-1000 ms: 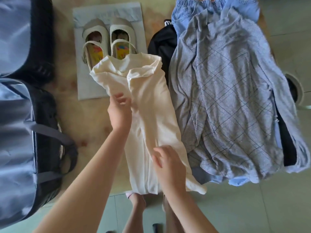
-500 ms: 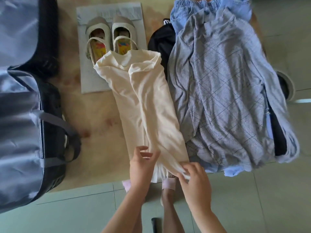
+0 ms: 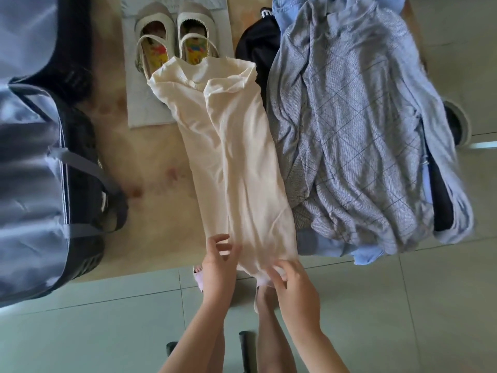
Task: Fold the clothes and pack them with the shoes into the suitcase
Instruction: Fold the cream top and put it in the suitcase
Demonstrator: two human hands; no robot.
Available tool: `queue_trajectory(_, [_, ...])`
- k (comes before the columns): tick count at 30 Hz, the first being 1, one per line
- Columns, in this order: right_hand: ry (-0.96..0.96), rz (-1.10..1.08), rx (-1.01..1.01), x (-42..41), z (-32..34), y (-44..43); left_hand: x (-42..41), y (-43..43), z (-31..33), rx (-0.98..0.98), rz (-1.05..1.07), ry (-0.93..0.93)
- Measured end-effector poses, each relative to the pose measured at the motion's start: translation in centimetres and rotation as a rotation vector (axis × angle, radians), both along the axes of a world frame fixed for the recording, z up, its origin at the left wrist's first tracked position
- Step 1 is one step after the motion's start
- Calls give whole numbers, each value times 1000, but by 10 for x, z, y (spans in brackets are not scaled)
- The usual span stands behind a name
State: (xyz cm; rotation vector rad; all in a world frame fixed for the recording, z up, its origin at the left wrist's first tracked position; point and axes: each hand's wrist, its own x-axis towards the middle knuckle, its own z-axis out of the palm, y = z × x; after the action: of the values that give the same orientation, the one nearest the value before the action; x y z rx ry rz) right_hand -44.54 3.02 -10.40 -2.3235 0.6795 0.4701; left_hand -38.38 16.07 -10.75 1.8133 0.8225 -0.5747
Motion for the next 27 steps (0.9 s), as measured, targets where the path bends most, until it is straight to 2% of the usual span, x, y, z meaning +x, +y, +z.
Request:
queue_trajectory(6, [-116,-194,-33,7,-15,-21,-8,-5,-4,-31,-92,-7])
queue_trajectory(13, [-198,-143,-152,27,-36,-38,-17,-2,-5,24,-21,-73])
queue_trajectory(18, [-231,-151,-229,22,-35,-45,-18,-3,-5,41,-87,-86])
queue_trajectory(23, [-209,-139,-197,17,-31,-44,-9,-2,-7,113,-138,-89])
queue_trajectory(27, [-354,-55,-291,36,-23,-36,-3,1,-10,165,-148,-128])
